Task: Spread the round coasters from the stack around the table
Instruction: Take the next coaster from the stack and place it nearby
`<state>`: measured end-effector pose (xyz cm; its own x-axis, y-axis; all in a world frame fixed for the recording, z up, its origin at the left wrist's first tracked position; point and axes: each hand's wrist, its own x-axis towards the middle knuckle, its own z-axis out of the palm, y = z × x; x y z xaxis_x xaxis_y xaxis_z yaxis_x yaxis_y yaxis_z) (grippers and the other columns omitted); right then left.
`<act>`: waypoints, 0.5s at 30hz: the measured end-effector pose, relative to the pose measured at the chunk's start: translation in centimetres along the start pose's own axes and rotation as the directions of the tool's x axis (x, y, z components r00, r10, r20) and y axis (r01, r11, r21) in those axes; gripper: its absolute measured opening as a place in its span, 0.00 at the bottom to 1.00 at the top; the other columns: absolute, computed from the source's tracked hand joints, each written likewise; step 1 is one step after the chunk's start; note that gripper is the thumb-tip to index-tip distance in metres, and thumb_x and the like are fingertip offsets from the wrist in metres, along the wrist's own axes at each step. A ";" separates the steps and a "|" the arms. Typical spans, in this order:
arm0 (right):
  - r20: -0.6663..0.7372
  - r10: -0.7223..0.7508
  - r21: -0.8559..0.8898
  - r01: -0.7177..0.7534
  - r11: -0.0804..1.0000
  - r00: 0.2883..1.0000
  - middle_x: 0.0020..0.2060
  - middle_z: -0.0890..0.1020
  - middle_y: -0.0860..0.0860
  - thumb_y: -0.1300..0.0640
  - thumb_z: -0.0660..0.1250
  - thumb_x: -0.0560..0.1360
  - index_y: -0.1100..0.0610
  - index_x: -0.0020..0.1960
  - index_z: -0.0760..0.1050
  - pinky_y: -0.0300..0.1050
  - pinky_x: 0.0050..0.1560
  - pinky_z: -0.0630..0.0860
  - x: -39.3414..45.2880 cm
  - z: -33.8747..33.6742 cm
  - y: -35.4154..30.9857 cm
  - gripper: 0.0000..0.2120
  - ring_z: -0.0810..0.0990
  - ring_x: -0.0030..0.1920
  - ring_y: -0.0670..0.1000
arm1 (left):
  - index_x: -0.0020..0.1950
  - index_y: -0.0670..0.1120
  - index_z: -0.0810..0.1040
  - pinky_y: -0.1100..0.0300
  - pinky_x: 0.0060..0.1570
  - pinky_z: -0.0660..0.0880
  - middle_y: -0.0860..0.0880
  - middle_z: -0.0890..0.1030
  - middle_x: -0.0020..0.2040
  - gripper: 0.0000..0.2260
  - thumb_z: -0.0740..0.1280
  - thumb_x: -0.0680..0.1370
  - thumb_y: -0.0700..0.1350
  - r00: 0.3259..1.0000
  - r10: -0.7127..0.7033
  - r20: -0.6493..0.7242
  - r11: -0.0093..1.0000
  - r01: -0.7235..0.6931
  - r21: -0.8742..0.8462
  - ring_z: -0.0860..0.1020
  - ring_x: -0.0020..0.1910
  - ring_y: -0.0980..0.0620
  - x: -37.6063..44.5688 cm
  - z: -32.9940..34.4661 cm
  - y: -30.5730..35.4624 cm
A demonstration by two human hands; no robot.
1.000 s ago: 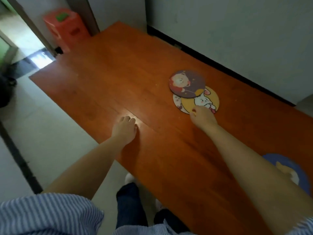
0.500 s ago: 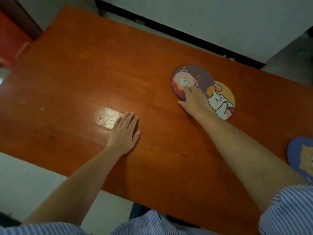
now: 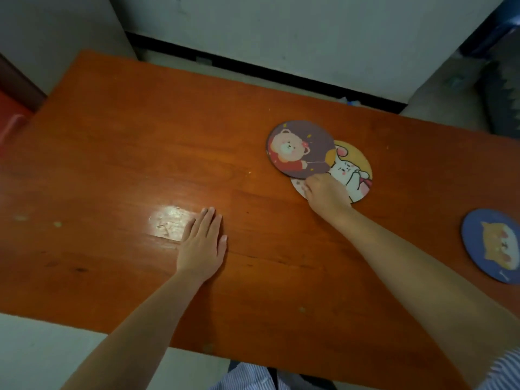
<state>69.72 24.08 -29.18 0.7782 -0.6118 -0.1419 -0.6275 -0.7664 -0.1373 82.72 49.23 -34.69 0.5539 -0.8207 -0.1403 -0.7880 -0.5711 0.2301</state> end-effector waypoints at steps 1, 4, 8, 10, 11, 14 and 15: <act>0.000 0.025 0.031 -0.025 0.999 1.000 0.52 0.80 0.59 0.56 0.60 0.78 0.63 0.53 0.76 0.50 0.49 0.75 -0.5 0.0 0.3 0.12 0.77 0.54 0.60 | 0.73 0.42 0.60 0.52 0.72 0.48 0.44 0.61 0.75 0.24 0.49 0.79 0.52 1.000 -0.008 0.003 1.000 0.008 0.007 0.55 0.75 0.47 0.1 -0.1 0.2; 0.067 0.008 0.020 -0.010 1.000 0.998 0.66 0.73 0.58 0.51 0.64 0.76 0.62 0.66 0.69 0.51 0.66 0.68 0.2 -0.3 0.2 0.22 0.68 0.67 0.58 | 0.74 0.43 0.56 0.52 0.73 0.47 0.44 0.57 0.76 0.24 0.50 0.80 0.52 0.999 -0.029 0.030 0.999 0.029 0.024 0.51 0.76 0.48 0.3 -0.3 0.5; 0.077 0.049 0.012 -0.050 0.999 0.996 0.68 0.70 0.59 0.55 0.64 0.77 0.63 0.67 0.68 0.53 0.66 0.69 2.6 0.2 -0.3 0.22 0.67 0.68 0.60 | 0.75 0.43 0.50 0.52 0.74 0.45 0.45 0.51 0.77 0.25 0.47 0.80 0.52 0.995 -0.052 0.082 0.997 0.047 0.057 0.47 0.76 0.49 0.2 -0.2 0.6; 0.016 0.072 -0.043 -0.071 0.997 0.997 0.61 0.76 0.59 0.61 0.63 0.76 0.62 0.62 0.74 0.53 0.57 0.74 3.4 0.4 -0.3 0.15 0.71 0.62 0.61 | 0.75 0.43 0.48 0.52 0.74 0.44 0.45 0.50 0.77 0.25 0.47 0.80 0.52 0.994 -0.053 0.098 0.997 0.047 0.067 0.45 0.76 0.49 0.1 -0.1 0.5; 0.005 0.067 -0.082 -0.066 0.994 0.998 0.59 0.77 0.60 0.63 0.62 0.76 0.62 0.60 0.75 0.53 0.55 0.75 3.5 0.3 -0.2 0.13 0.73 0.60 0.62 | 0.75 0.43 0.47 0.52 0.74 0.44 0.45 0.49 0.78 0.25 0.47 0.80 0.52 0.993 -0.056 0.105 0.997 0.049 0.067 0.45 0.76 0.49 0.1 0.0 0.5; 0.002 -0.041 -0.211 0.040 0.977 0.999 0.54 0.79 0.62 0.63 0.65 0.75 0.64 0.55 0.76 0.53 0.51 0.75 3.5 0.3 0.2 0.10 0.76 0.55 0.62 | 0.75 0.43 0.46 0.52 0.74 0.43 0.45 0.47 0.78 0.25 0.46 0.81 0.52 0.991 -0.060 0.121 0.997 0.052 0.064 0.44 0.76 0.49 0.0 0.0 0.6; -0.004 -0.061 -0.212 0.059 0.975 0.998 0.54 0.79 0.62 0.64 0.66 0.74 0.64 0.55 0.75 0.53 0.51 0.75 3.5 0.2 0.5 0.11 0.76 0.54 0.62 | 0.75 0.43 0.46 0.52 0.74 0.43 0.45 0.47 0.78 0.25 0.46 0.81 0.52 0.990 -0.059 0.126 0.997 0.052 0.064 0.43 0.76 0.49 0.1 -0.1 0.7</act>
<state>72.14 21.62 -29.98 0.8153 -0.5645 -0.1290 -0.5611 -0.8252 0.0655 82.25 48.79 -34.49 0.5615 -0.7810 -0.2735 -0.7740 -0.6126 0.1601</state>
